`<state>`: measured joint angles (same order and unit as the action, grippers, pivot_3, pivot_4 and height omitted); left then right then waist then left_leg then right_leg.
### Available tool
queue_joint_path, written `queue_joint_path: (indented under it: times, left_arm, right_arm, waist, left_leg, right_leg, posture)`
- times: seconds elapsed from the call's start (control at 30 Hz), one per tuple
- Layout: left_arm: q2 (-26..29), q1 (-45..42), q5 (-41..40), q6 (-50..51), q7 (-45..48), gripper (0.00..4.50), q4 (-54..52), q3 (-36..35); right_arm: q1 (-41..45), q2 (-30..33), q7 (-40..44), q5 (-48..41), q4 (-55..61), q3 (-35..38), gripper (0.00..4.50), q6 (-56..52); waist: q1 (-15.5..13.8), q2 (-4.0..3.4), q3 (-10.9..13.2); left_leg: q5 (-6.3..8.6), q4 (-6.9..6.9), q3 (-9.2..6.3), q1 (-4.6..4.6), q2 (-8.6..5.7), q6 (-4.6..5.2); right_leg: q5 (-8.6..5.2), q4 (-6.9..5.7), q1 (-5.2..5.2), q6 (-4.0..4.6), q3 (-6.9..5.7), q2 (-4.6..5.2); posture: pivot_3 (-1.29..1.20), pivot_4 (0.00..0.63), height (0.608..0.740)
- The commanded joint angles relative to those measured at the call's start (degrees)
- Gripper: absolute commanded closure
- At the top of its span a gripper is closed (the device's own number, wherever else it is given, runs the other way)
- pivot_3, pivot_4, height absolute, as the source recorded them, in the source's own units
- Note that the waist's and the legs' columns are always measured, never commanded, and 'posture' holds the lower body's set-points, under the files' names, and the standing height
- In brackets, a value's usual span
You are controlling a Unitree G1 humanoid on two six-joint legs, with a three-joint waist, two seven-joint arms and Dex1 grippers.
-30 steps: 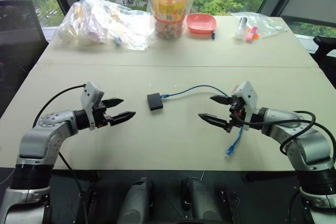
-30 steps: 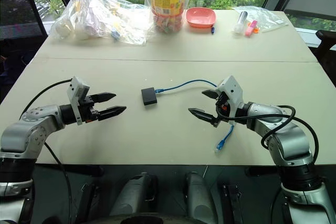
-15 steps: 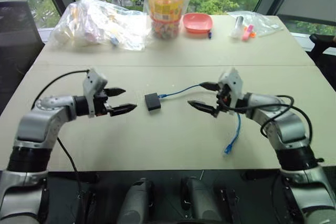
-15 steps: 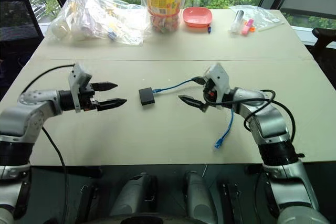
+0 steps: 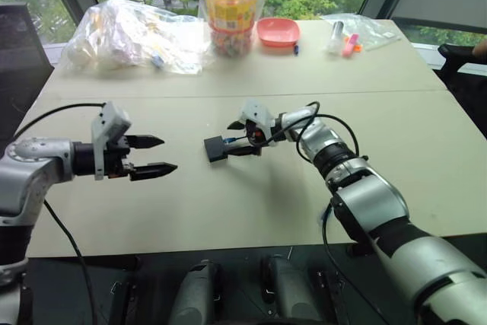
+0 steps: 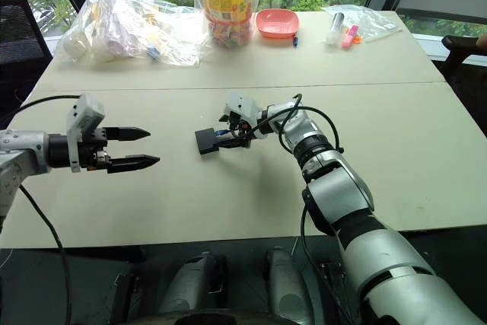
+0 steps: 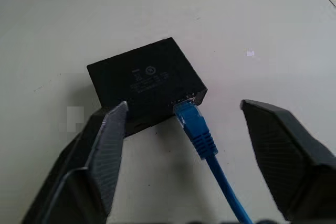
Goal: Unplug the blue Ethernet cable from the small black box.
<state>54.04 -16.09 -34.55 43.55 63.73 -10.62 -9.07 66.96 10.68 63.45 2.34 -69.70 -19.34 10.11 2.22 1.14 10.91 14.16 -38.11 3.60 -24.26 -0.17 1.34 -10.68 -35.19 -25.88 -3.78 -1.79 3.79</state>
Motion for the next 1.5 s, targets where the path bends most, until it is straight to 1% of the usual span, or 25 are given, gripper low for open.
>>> queue_joint_path:
  times: [0.03,0.07,0.13,0.17,0.23,0.33,0.37,0.43,0.47,0.53,0.6,0.67,0.7,0.73,0.9,1.0,1.13,1.27,1.33,1.4,1.5]
  left_arm:
    - [0.0,1.7,-1.9,0.7,-2.2,0.0,-3.6,-4.4]
    - [-0.1,2.1,-2.1,0.8,-2.5,0.0,-3.8,-4.6]
    - [-0.1,2.4,-2.0,0.6,-2.9,0.0,-3.9,-4.5]
    - [-0.2,2.4,-2.0,0.5,-3.0,0.0,-3.9,-4.4]
    - [-0.2,2.0,-1.9,0.3,-3.1,0.0,-3.4,-4.1]
    - [-0.7,-0.9,-0.6,-1.0,-2.3,0.0,-0.5,-1.9]
    - [-0.9,-1.9,-0.1,-1.6,-2.1,0.0,0.6,-1.1]
    - [-1.3,-3.3,0.6,-2.5,-1.7,0.0,2.3,0.0]
    - [-1.3,-3.5,0.8,-2.9,-1.4,0.0,2.7,0.3]
    - [-1.2,-3.3,1.0,-3.4,-0.8,0.0,3.3,0.6]
    - [-0.9,-2.8,1.1,-3.8,-0.2,0.0,3.7,0.8]
    - [-0.7,-2.2,1.3,-4.1,0.4,0.0,4.0,0.9]
    - [-0.7,-2.1,1.4,-4.2,0.6,0.0,4.1,0.9]
    - [-0.8,-2.1,1.5,-4.3,0.7,0.0,4.2,0.9]
    - [-1.2,-2.0,1.7,-4.5,0.4,0.0,4.3,0.7]
    - [-1.1,-0.8,1.6,-4.6,-0.1,0.0,3.5,0.2]
    - [-0.8,2.4,1.2,-4.3,-1.1,0.0,1.8,-1.3]
    - [-0.7,4.4,0.6,-4.0,-1.9,0.0,0.5,-2.3]
    - [-0.7,5.5,0.2,-3.7,-2.2,0.0,-0.3,-3.1]
    - [-0.9,6.2,0.0,-3.5,-2.6,0.0,-1.0,-3.6]
    - [-1.3,6.6,-0.3,-3.0,-3.5,0.0,-2.0,-3.9]
  right_arm:
    - [0.0,-0.2,0.3,5.1,-3.9,-1.6,2.84,2.7]
    - [0.2,-0.1,0.3,5.9,-4.1,-1.7,3.23,3.4]
    - [0.5,0.1,-0.2,7.5,-4.5,-1.9,4.15,4.7]
    - [0.5,0.2,-0.3,8.0,-4.7,-1.7,4.44,5.0]
    - [0.7,0.2,-0.1,8.5,-5.0,-0.9,4.44,5.2]
    - [0.5,0.7,-2.9,9.9,-5.2,-0.5,4.44,5.7]
    - [0.6,0.8,-4.1,9.8,-5.2,0.1,4.44,5.8]
    - [0.7,0.8,-4.1,8.6,-5.1,2.0,4.44,5.1]
    - [0.7,0.9,-2.3,7.8,-4.9,2.9,4.21,4.5]
    - [0.3,1.2,2.2,7.5,-4.4,3.5,3.6,3.7]
    - [-0.1,1.7,4.1,7.4,-3.5,4.1,2.69,3.9]
    - [-0.1,1.9,2.1,7.6,-2.8,4.9,1.67,4.7]
    - [0.0,1.9,1.4,7.6,-2.7,5.2,1.08,4.9]
    - [0.2,1.8,0.6,7.5,-2.8,5.7,0.62,4.9]
    - [1.6,1.2,-1.4,7.0,-4.0,7.5,0.62,3.8]
    - [2.8,0.4,0.4,6.0,-4.2,8.8,0.62,2.2]
    - [4.2,0.2,5.7,5.5,-4.4,9.9,0.62,-1.4]
    - [4.9,0.5,7.3,5.9,-4.3,10.0,0.62,-2.4]
    - [5.4,-0.2,2.6,6.6,-4.4,10.1,0.62,-0.4]
    - [5.3,-0.8,-5.0,10.1,-4.8,7.7,0.62,3.0]
    - [5.3,-2.1,-13.0,14.1,-6.1,5.2,0.62,4.5]
  waist:
    - [0.1,-0.01,0.0]
    - [0.2,-0.01,0.0]
    - [0.3,-0.08,0.0]
    - [0.4,-0.08,0.0]
    - [0.3,-0.08,0.0]
    - [0.2,-0.08,0.0]
    - [0.3,-0.08,0.0]
    - [0.3,-0.08,0.0]
    - [0.3,-0.08,0.0]
    - [0.3,-0.09,0.0]
    - [0.3,-0.08,0.0]
    - [0.3,-0.08,0.0]
    - [0.3,-0.08,0.0]
    - [0.3,-0.08,0.0]
    - [0.3,-0.08,0.0]
    - [0.4,-0.08,0.0]
    - [0.5,-0.09,0.0]
    - [0.3,-0.08,0.0]
    - [0.3,-0.08,0.0]
    - [0.4,-0.08,0.0]
    - [0.5,-0.08,0.0]
  left_leg:
    - [-0.02,0.0,-0.09,0.19,0.03,-0.06]
    - [-0.04,0.01,-0.16,0.28,0.03,-0.12]
    - [-0.05,0.03,-0.24,0.36,0.04,-0.22]
    - [-0.02,0.1,-0.24,0.42,0.04,-0.36]
    - [-0.04,0.15,-0.28,0.47,0.05,-0.46]
    - [-0.04,0.18,-0.32,0.48,0.06,-0.5]
    - [-0.05,0.18,-0.34,0.49,0.06,-0.53]
    - [-0.06,0.18,-0.34,0.49,0.04,-0.56]
    - [-0.07,0.18,-0.33,0.48,0.04,-0.58]
    - [-0.07,0.19,-0.33,0.48,0.04,-0.58]
    - [-0.07,0.26,-0.34,0.48,0.04,-0.58]
    - [-0.07,0.4,-0.33,0.47,0.02,-0.58]
    - [-0.08,0.49,-0.31,0.47,-0.01,-0.58]
    - [-0.11,0.62,-0.29,0.47,-0.05,-0.62]
    - [-0.32,1.01,-0.26,0.42,-0.07,-0.66]
    - [-0.37,1.02,-0.26,0.21,-0.06,-0.69]
    - [-0.37,1.02,-0.24,0.14,-0.05,-0.68]
    - [-0.37,1.0,-0.25,0.12,-0.05,-0.68]
    - [-0.37,0.99,-0.26,0.12,-0.06,-0.69]
    - [-0.36,1.0,-0.26,0.09,-0.06,-0.7]
    - [-0.3,1.02,-0.27,0.08,-0.06,-0.85]
  right_leg:
    - [-0.01,0.01,0.16,0.03,0.0,0.05]
    - [-0.02,0.01,0.25,0.04,-0.02,0.05]
    - [-0.01,0.01,0.31,0.08,-0.04,0.04]
    - [0.0,0.0,0.32,0.1,-0.03,0.05]
    - [0.02,-0.02,0.33,0.15,-0.04,0.05]
    - [-0.02,-0.04,0.34,0.23,-0.06,0.05]
    - [-0.02,-0.03,0.35,0.23,-0.07,0.05]
    - [0.01,-0.03,0.36,0.27,-0.07,0.09]
    - [0.02,-0.03,0.35,0.29,-0.07,0.09]
    - [0.02,-0.03,0.34,0.29,-0.07,0.11]
    - [0.02,-0.02,0.32,0.29,-0.08,0.12]
    - [0.02,-0.01,0.26,0.29,-0.08,0.17]
    - [0.02,-0.01,0.21,0.29,-0.08,0.22]
    - [0.02,-0.01,0.15,0.29,-0.08,0.26]
    - [-0.02,-0.02,-0.12,0.38,-0.1,0.28]
    - [-0.03,-0.06,-0.37,0.39,-0.11,0.27]
    - [-0.02,-0.09,-0.47,0.39,-0.11,0.27]
    - [-0.03,-0.1,-0.47,0.39,-0.12,0.28]
    - [-0.03,-0.09,-0.46,0.4,-0.13,0.29]
    - [-0.03,-0.08,-0.48,0.4,-0.12,0.31]
    - [-0.03,-0.09,-0.54,0.41,-0.12,0.31]
  posture:
    - [0.0,0.15,0.74]
    - [0.0,0.15,0.74]
    - [0.0,0.15,0.74]
    - [0.0,0.15,0.74]
    - [0.0,0.15,0.74]
    - [0.0,0.15,0.74]
    - [0.0,0.15,0.74]
    - [0.0,0.15,0.74]
    - [0.0,0.15,0.74]
    - [0.0,0.15,0.74]
    - [0.0,0.15,0.74]
    - [0.0,0.15,0.74]
    - [0.0,0.15,0.74]
    - [0.0,0.15,0.74]
    - [0.0,0.15,0.74]
    - [0.0,0.15,0.74]
    - [0.0,0.15,0.74]
    - [0.0,0.15,0.74]
    - [0.0,0.15,0.74]
    - [0.0,0.15,0.74]
    - [0.0,0.15,0.74]
